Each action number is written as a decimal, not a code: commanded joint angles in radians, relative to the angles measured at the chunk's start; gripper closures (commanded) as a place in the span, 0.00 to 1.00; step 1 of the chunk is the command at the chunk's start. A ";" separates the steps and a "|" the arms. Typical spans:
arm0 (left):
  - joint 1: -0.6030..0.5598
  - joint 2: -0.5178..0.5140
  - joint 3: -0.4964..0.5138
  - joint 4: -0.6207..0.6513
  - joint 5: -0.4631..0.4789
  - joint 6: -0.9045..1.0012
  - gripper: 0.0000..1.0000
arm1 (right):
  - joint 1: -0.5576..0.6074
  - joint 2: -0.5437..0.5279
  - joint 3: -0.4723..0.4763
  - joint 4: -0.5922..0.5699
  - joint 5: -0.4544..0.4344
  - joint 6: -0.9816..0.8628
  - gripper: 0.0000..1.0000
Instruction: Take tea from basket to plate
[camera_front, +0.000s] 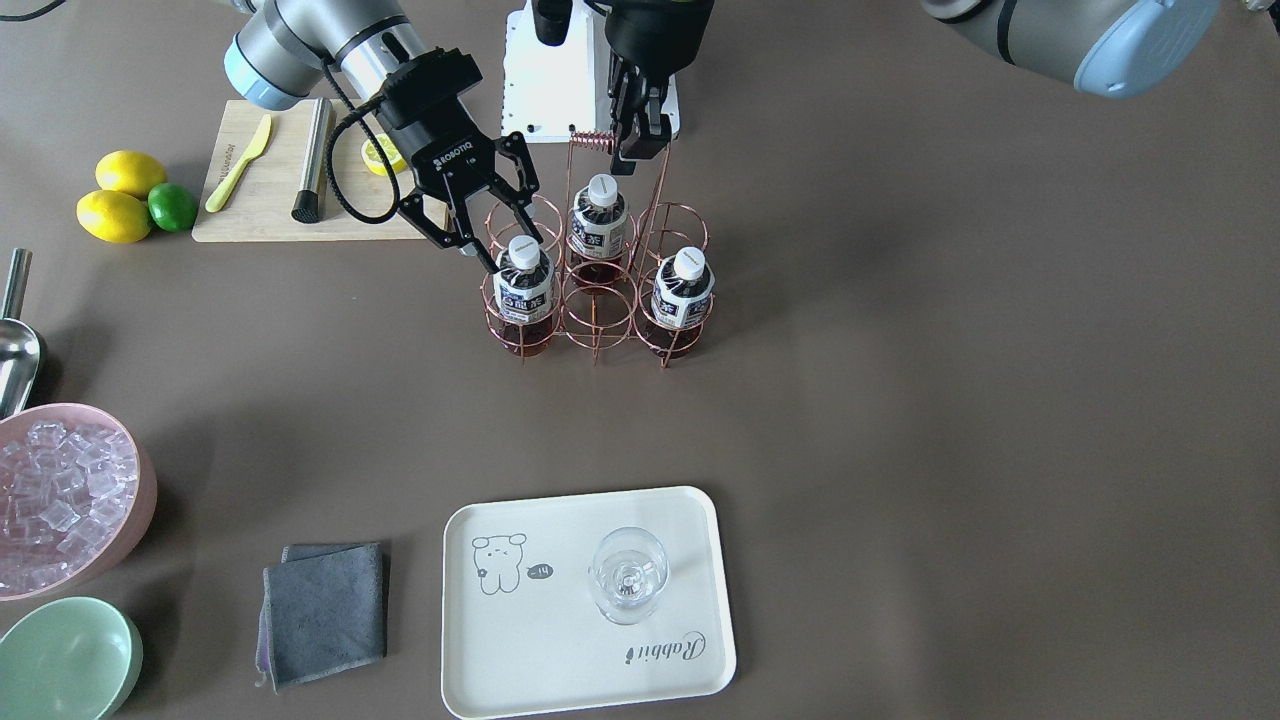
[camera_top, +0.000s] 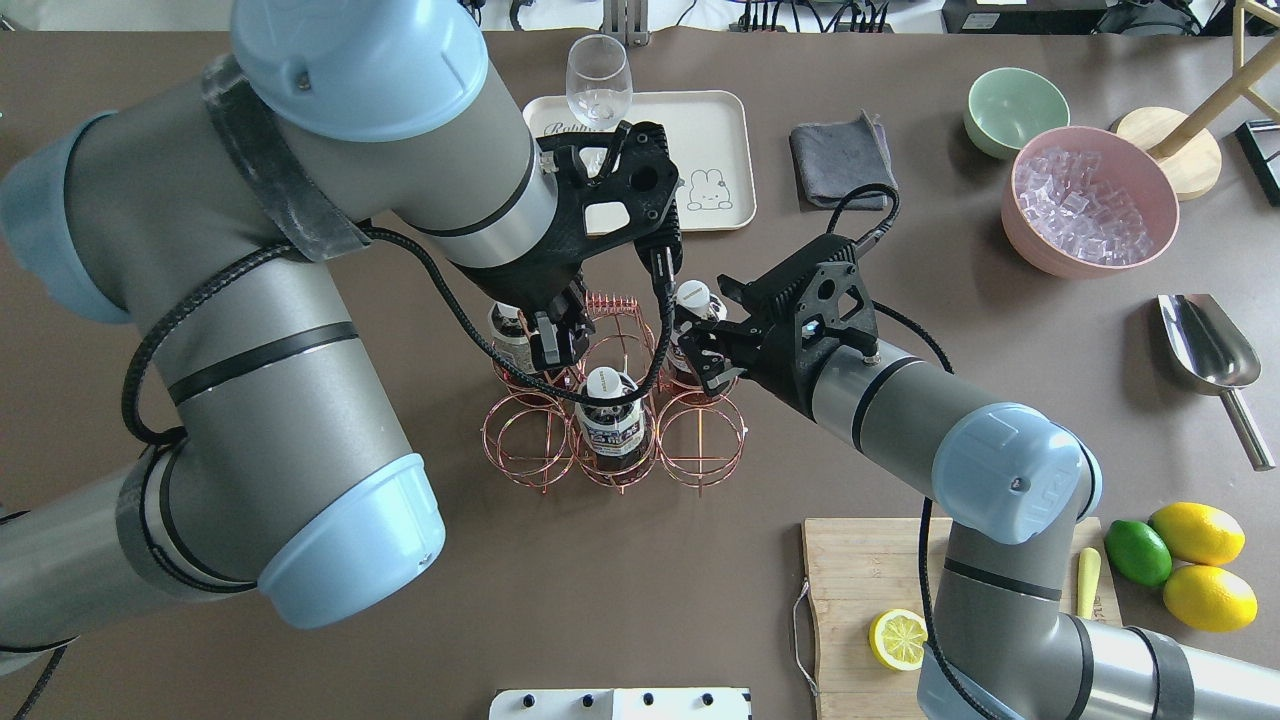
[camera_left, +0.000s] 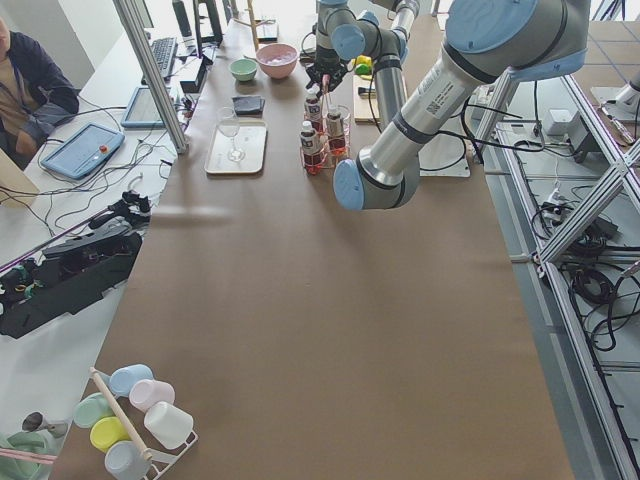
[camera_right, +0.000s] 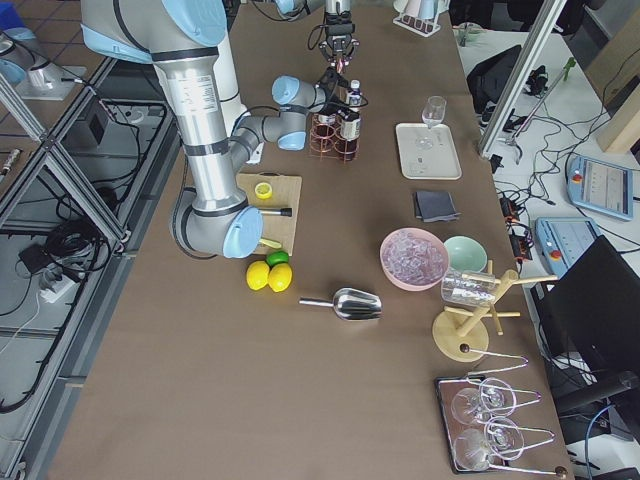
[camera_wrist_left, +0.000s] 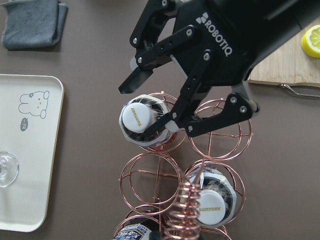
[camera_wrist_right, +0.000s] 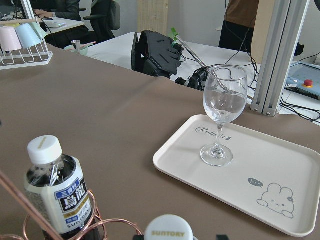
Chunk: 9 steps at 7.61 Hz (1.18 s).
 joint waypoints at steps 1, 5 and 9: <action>0.000 -0.001 0.000 0.000 0.000 0.000 1.00 | 0.000 0.005 0.002 -0.015 -0.001 -0.003 0.46; 0.000 -0.001 0.002 0.000 0.002 0.001 1.00 | 0.001 0.018 0.004 -0.032 -0.001 -0.003 0.51; 0.000 -0.001 -0.001 0.000 0.002 0.000 1.00 | 0.001 0.020 0.033 -0.060 0.003 0.012 1.00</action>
